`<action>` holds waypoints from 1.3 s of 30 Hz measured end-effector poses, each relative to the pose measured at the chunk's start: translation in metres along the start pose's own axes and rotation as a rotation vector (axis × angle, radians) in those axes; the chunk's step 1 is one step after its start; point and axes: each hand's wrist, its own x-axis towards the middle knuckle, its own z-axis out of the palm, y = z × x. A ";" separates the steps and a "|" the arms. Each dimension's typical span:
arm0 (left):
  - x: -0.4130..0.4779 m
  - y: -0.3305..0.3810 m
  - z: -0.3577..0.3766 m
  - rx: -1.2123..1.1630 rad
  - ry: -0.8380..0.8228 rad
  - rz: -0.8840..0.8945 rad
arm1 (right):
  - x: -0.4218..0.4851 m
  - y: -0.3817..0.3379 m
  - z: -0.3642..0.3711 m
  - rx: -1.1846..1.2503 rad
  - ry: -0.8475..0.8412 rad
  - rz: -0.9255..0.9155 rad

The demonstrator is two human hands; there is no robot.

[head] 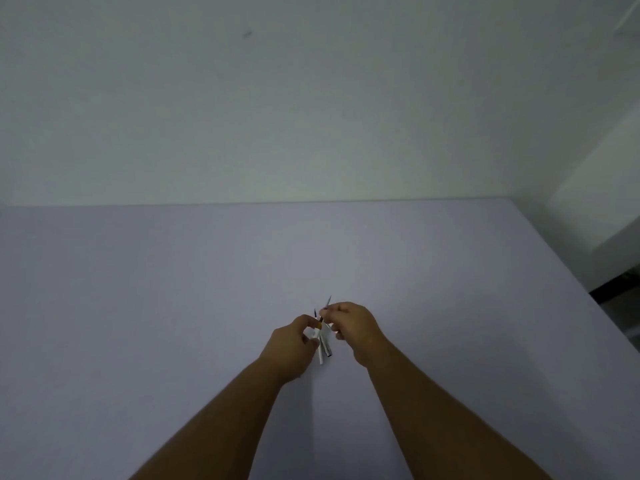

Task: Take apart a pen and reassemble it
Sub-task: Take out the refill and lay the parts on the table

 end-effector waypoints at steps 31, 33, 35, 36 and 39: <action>0.013 -0.023 -0.002 -0.049 0.059 -0.086 | 0.020 0.036 -0.008 -0.725 0.228 0.061; 0.013 -0.023 -0.002 -0.054 0.066 -0.086 | 0.021 0.036 -0.009 -0.722 0.230 0.051; 0.014 -0.022 -0.002 -0.059 0.075 -0.085 | 0.020 0.037 -0.011 -0.719 0.242 0.053; 0.015 -0.022 -0.002 -0.055 0.077 -0.083 | 0.020 0.037 -0.011 -0.714 0.251 0.055; 0.017 -0.021 -0.003 -0.044 0.086 -0.086 | 0.018 0.036 -0.011 -0.657 0.295 0.013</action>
